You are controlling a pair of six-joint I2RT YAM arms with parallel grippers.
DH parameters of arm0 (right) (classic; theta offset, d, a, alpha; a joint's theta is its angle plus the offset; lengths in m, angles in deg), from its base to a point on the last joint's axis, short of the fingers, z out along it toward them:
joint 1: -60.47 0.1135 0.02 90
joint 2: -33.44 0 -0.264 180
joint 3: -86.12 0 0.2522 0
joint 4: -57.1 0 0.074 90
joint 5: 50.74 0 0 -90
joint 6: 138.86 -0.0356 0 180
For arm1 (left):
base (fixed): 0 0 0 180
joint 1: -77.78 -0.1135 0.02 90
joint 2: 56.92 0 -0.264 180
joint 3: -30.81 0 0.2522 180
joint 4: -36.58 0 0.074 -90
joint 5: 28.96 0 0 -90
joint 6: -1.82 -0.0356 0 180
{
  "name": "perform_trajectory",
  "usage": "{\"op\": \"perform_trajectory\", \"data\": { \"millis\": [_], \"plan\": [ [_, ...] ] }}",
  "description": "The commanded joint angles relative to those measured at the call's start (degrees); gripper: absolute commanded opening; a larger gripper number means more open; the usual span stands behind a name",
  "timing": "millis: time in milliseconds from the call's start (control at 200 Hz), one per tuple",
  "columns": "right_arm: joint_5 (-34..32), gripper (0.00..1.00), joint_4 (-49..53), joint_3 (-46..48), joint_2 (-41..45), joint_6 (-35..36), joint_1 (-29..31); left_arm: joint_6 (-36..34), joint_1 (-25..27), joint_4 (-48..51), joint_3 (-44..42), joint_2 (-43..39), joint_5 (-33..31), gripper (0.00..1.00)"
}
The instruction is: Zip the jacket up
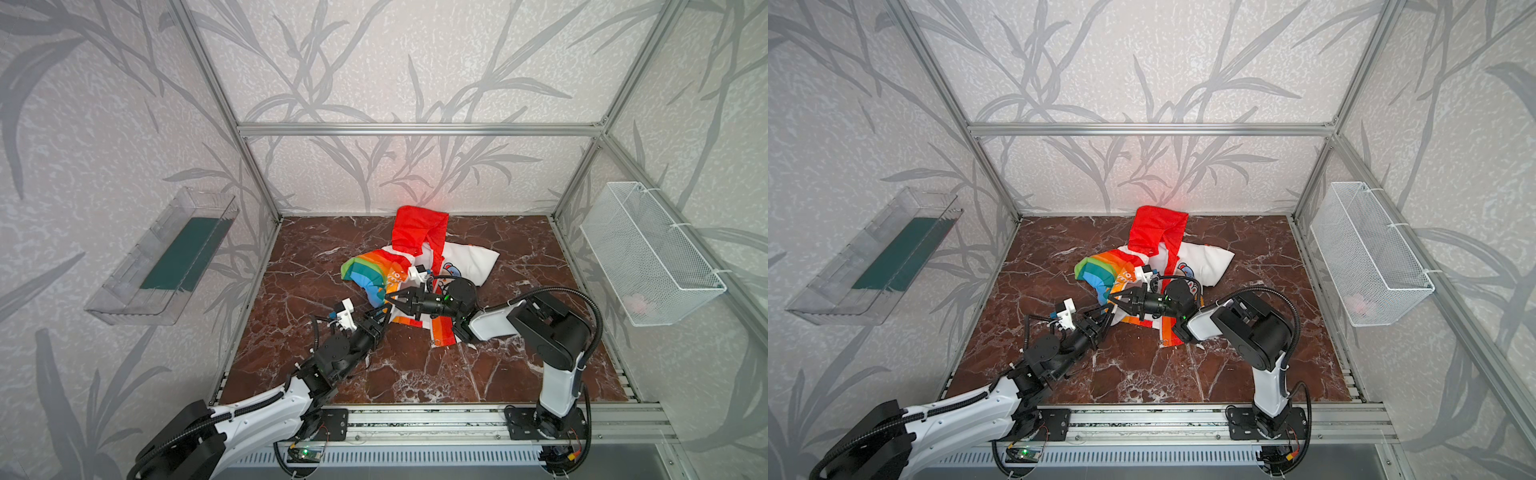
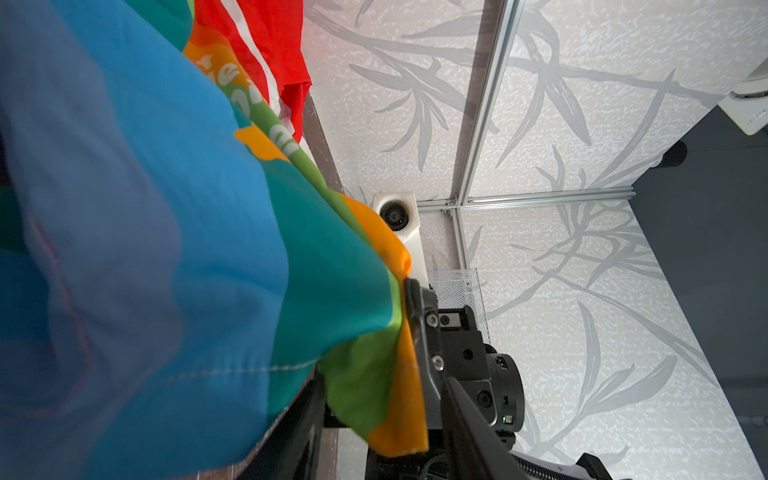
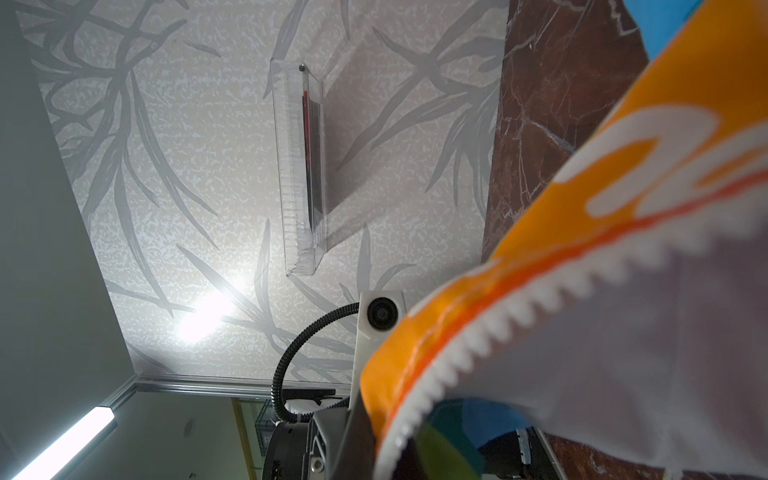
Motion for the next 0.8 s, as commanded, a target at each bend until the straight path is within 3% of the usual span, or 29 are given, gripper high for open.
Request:
{"op": "perform_trajectory", "data": {
  "millis": [0,300,795],
  "plan": [
    [-0.1,0.00,-3.3,-0.9,1.9,0.1,0.2,-0.5,0.1,0.8,0.0,-2.7,-2.2,0.47],
    [0.1,0.00,-3.3,-1.1,2.1,0.2,0.3,-0.9,0.0,1.7,0.5,-3.1,-1.3,0.40],
    [0.4,0.00,-2.7,-0.8,2.4,0.9,0.3,-1.4,0.0,4.0,1.5,-2.7,-0.9,0.10]
  ]
}}
